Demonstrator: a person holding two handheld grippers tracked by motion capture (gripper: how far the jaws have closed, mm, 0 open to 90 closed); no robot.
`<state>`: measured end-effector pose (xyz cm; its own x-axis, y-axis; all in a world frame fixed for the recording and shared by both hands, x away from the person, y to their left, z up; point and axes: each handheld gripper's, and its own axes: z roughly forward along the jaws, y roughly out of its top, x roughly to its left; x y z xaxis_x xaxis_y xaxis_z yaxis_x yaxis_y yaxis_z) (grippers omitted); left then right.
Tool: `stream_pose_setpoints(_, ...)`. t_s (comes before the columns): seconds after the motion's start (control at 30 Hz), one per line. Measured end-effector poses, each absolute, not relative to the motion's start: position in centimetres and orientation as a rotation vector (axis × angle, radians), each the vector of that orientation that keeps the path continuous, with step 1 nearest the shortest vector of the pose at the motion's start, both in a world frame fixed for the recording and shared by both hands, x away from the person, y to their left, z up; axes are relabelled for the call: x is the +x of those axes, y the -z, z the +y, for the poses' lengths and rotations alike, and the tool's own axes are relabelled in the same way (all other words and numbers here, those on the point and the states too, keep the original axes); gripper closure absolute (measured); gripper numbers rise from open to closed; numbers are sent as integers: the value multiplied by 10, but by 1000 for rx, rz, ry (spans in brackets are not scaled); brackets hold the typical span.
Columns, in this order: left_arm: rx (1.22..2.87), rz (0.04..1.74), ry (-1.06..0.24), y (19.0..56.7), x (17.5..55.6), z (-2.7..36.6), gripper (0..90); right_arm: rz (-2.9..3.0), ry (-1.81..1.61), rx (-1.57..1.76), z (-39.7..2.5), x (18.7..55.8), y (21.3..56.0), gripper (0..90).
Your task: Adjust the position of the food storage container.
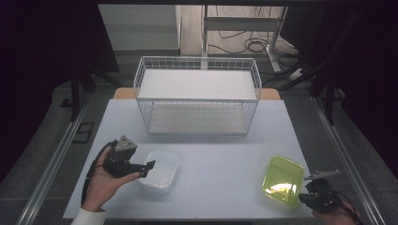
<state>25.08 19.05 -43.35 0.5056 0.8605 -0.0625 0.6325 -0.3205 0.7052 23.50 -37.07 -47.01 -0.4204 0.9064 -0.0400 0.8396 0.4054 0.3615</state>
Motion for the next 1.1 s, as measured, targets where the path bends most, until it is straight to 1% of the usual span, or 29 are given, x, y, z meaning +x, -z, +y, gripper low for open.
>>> stream_pose_setpoints(0.2, 2058, 1227, -424, 433, 250, 190, 166, 2486, -444, 1511, -360, 235, 468, 892)
stream_pose_setpoints(0.3, 2062, 1227, -422, 434, 250, 189, 166, 2504, -440, 1482, -347, 238, 467, 891)
stream_pose_setpoints(0.5, 2073, 1230, -420, 434, 249, 191, 166, 2567, -391, 1424, -320, 245, 478, 892)
stream_pose_setpoints(0.6, 2068, 1236, -424, 434, 249, 192, 166, 2586, -393, 1404, -310, 245, 479, 892)
stream_pose_setpoints(0.63, 2064, 1242, -423, 435, 249, 193, 166, 2605, -408, 1378, -302, 247, 479, 892)
stream_pose_setpoints(1.1, 2076, 1254, -414, 441, 251, 192, 166, 2603, -470, 1348, -271, 259, 487, 892)
